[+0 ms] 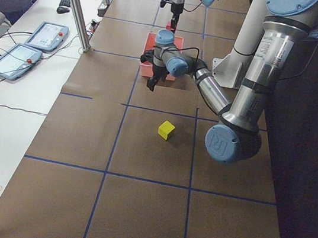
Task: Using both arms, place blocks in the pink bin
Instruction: 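Carry the magenta cube into the bin while the left gripper grasps the yellow-green cube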
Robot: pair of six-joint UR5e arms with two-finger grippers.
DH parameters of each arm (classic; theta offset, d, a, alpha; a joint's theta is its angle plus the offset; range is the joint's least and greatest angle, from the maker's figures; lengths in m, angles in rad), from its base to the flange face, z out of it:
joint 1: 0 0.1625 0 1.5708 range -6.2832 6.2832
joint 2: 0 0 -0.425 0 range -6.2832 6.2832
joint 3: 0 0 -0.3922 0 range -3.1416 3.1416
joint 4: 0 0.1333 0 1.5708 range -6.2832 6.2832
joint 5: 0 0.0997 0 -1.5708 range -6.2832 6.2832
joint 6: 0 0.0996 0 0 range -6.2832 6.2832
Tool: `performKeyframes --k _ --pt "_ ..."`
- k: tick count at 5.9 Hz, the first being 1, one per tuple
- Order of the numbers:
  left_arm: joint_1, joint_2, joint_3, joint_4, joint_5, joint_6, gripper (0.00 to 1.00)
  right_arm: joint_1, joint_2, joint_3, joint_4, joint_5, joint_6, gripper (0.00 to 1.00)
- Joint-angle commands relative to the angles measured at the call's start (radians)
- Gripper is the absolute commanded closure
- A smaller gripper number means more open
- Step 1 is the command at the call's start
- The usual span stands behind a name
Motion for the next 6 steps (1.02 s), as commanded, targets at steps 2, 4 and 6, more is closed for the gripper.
performKeyframes --k 2,4,6 --pt "-0.071 0.150 -0.010 -0.004 -0.044 0.135 0.00 -0.108 0.196 -0.220 0.057 -0.112 0.111 0.01" --pt "-0.069 0.302 -0.007 -0.182 -0.038 0.065 0.00 -0.110 0.171 -0.200 0.065 -0.123 0.107 0.00" --pt "-0.008 0.384 0.055 -0.449 -0.027 -0.115 0.00 -0.110 0.088 -0.107 0.065 -0.123 0.104 0.00"
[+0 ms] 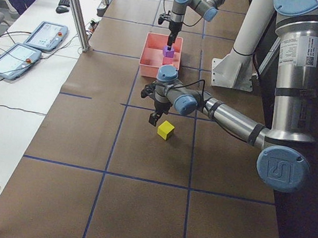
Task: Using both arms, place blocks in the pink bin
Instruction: 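Carry the magenta cube into the bin while the left gripper grasps the yellow-green cube, then release the magenta cube and withdraw the right arm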
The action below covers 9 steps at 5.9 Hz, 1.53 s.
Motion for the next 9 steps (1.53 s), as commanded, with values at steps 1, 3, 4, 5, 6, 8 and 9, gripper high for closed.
performKeyframes --k 1,3,4,5,6,8,9 --pt "0.100 0.038 0.032 -0.153 0.056 -0.138 0.00 0.000 -0.040 0.039 0.000 0.000 -0.003 0.00" --pt "0.175 0.040 0.061 -0.170 0.094 -0.156 0.00 0.001 -0.104 0.113 0.002 0.004 -0.011 0.00" --pt "0.175 0.033 0.097 -0.216 0.094 -0.154 0.00 0.001 -0.110 0.128 0.002 0.003 -0.011 0.00" --pt "0.175 0.030 0.107 -0.227 0.094 -0.157 0.00 0.001 -0.112 0.129 0.000 0.001 -0.012 0.00" --pt "0.181 0.015 0.137 -0.228 0.094 -0.159 0.00 0.001 -0.118 0.129 0.000 0.003 -0.014 0.00" --pt "0.184 -0.010 0.177 -0.231 0.094 -0.160 0.01 0.027 -0.132 0.134 -0.003 0.015 -0.046 0.00" --pt "0.189 -0.008 0.180 -0.231 0.094 -0.165 0.31 0.079 -0.144 0.149 -0.006 0.039 -0.105 0.00"
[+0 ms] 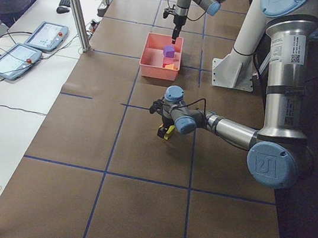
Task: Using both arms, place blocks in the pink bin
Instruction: 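Release the magenta cube and withdraw the right arm, then carry the yellow-green cube into the bin and release it with the left gripper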
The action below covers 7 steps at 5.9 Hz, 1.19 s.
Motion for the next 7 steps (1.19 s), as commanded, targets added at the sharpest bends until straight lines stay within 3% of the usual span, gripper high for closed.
performKeyframes --k 1,3,4,5,6,7 --pt "0.002 -0.004 -0.002 0.001 0.000 -0.004 0.47 0.138 -0.049 0.019 -0.004 0.120 -0.135 0.00" --pt "-0.037 -0.036 -0.052 0.012 -0.005 -0.007 0.47 0.277 -0.199 0.072 -0.004 0.175 -0.404 0.00" --pt "-0.107 -0.132 -0.081 0.112 -0.009 -0.029 0.47 0.342 -0.279 0.108 -0.004 0.223 -0.519 0.00" --pt "-0.123 -0.227 -0.185 0.326 -0.008 -0.040 0.47 0.413 -0.389 0.158 -0.003 0.286 -0.645 0.00" --pt "-0.122 -0.407 -0.238 0.563 -0.008 -0.125 0.47 0.496 -0.508 0.203 -0.001 0.302 -0.813 0.00" --pt "-0.110 -0.587 -0.224 0.734 -0.003 -0.211 0.47 0.584 -0.602 0.208 0.005 0.338 -0.987 0.00"
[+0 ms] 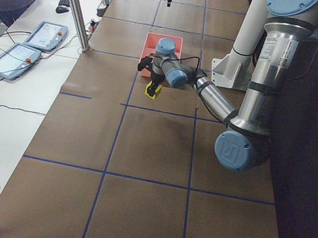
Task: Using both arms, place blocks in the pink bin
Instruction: 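Carry the yellow-green cube into the bin and release it with the left gripper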
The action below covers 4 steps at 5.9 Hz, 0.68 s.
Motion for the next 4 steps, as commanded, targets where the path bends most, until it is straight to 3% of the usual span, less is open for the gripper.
performKeyframes --k 1,2,3,4 --pt "0.072 -0.276 0.021 0.219 0.005 -0.227 0.47 0.171 -0.187 0.017 0.006 0.043 -0.356 0.00" --pt "0.119 -0.385 0.088 0.219 0.043 -0.344 0.46 0.245 -0.261 0.016 0.006 0.047 -0.497 0.00" --pt "0.185 -0.509 0.204 0.217 0.112 -0.468 0.33 0.300 -0.307 0.014 0.008 0.088 -0.585 0.00" --pt "0.183 -0.509 0.206 0.219 0.129 -0.478 0.00 0.309 -0.323 0.016 0.008 0.100 -0.597 0.00"
